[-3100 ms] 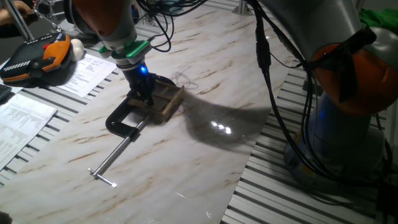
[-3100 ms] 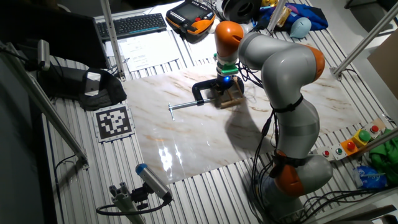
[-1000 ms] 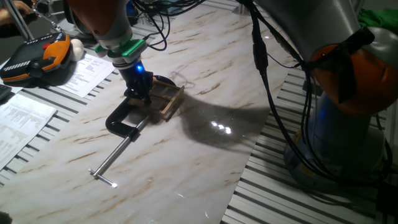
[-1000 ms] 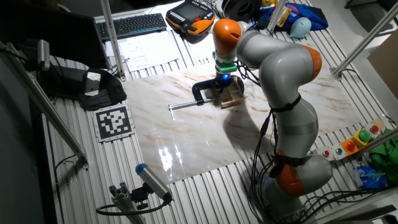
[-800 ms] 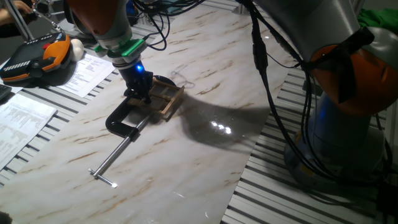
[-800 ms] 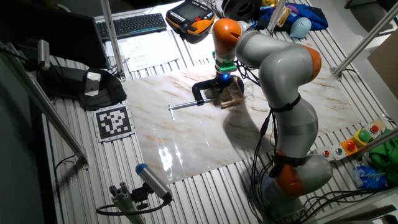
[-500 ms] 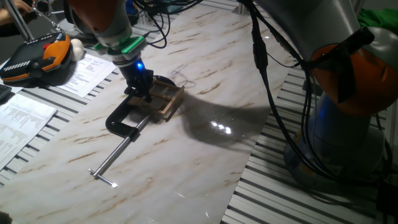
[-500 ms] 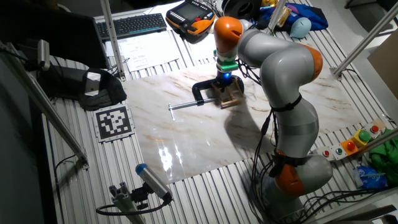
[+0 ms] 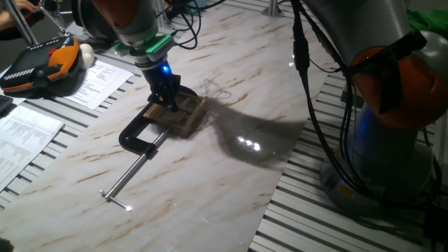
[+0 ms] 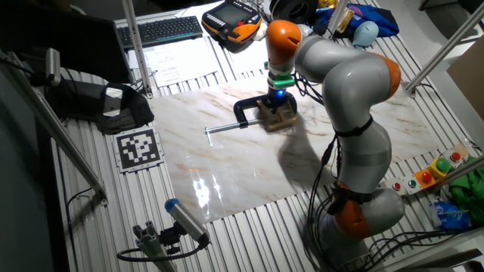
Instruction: Open a sliding window
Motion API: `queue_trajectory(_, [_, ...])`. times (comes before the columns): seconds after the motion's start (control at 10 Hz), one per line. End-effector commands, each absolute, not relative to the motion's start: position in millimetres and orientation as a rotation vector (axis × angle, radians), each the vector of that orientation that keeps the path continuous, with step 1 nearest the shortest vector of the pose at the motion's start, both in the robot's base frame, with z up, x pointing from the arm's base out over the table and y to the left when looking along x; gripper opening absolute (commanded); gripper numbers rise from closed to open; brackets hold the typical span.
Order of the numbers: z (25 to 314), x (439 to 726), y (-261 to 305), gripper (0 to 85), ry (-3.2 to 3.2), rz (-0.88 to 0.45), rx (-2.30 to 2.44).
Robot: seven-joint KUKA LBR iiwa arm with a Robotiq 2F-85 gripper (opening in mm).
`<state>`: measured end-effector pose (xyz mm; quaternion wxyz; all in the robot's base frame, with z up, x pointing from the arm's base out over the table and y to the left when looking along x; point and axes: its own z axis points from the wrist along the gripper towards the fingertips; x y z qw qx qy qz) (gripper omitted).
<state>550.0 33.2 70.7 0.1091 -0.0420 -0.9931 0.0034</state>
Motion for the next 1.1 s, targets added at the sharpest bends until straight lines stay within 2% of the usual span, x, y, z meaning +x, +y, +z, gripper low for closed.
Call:
queue_trajectory(0.0, [68.9,546.7,33.7,0.0,-2.922,0.01,-0.124])
queue_trajectory(1.0, [58.8,529.9,30.4,0.0,-2.913,-0.03,-0.117])
